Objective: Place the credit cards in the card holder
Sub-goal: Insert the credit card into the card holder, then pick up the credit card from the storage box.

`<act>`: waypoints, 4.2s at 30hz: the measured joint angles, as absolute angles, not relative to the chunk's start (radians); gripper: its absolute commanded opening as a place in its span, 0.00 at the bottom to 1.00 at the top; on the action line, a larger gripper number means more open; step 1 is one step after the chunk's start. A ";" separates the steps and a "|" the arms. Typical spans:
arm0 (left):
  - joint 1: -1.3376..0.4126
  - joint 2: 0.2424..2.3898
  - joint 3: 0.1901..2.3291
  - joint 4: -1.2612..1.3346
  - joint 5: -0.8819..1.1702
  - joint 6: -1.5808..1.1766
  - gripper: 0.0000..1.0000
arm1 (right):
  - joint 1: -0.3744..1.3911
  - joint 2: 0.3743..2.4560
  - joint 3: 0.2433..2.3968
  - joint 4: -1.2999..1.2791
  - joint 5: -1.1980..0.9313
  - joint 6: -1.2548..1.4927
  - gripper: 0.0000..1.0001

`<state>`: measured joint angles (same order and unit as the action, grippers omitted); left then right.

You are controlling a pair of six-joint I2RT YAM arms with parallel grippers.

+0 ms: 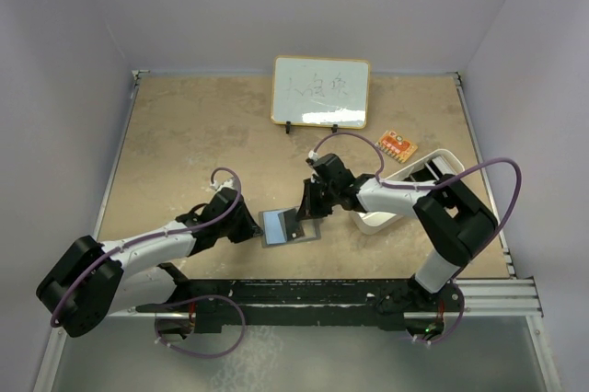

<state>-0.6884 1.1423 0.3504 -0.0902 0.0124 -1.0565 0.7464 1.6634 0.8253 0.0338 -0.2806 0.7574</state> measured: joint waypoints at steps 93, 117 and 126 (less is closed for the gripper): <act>-0.689 0.643 0.651 -0.458 -0.088 -0.801 0.94 | 0.160 1.570 1.224 -0.514 0.488 -0.271 0.52; -0.689 0.693 0.640 -0.458 -0.099 -0.800 0.94 | 0.077 1.603 1.028 -0.382 0.532 -0.435 0.52; -0.689 0.682 0.640 -0.459 -0.107 -0.799 0.94 | 0.049 1.653 1.011 -0.312 0.564 -0.472 0.44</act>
<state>-0.6888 0.6823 0.6395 -0.4591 -0.1066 -0.7994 0.0494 1.6531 1.0115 -0.3119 0.5644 -0.4725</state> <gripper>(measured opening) 0.940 0.493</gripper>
